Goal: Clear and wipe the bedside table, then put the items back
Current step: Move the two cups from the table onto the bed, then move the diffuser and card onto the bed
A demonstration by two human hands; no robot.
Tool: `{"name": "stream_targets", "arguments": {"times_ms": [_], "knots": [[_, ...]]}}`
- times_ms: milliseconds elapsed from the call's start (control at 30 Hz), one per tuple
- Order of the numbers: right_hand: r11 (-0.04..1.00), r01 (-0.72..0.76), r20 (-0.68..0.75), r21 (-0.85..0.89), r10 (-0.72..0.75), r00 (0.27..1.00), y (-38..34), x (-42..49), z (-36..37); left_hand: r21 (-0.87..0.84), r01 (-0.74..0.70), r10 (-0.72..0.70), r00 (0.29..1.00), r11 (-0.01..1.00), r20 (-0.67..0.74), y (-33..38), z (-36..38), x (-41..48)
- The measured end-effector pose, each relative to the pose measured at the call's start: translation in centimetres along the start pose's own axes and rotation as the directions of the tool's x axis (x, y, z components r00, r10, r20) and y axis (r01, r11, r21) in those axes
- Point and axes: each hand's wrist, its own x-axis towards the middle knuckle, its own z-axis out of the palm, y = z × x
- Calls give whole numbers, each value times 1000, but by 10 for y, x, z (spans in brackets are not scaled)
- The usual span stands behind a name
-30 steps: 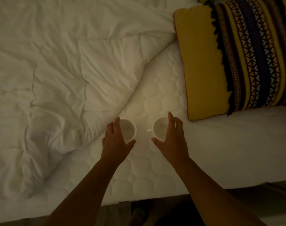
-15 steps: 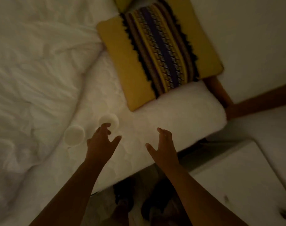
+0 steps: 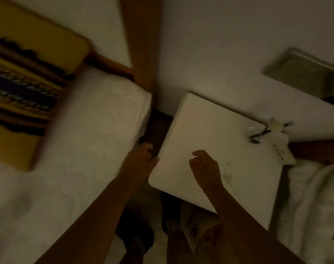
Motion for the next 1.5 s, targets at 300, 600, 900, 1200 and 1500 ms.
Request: {"name": "stream_targets", "arguments": {"times_ms": [300,600,900,1200,1500], "knots": [[932,-278,-287,232,339,896,118,25,-102,177,-331,307,940,927,149,127,92,69],[957,-253,-640,141,283,714,189,49,-166,138,-501,465,856,855,225,200,201,104],[983,-164,-610,-84,79,788,211,84,-193,125,-582,566,812,804,139,241,272,129],[960,-168,-393,-226,69,917,218,98,-186,-39,-567,568,817,822,101,236,272,128],[952,85,-233,-296,-158,959,116,95,-144,-242,-277,247,958,930,-147,141,156,100]]}}
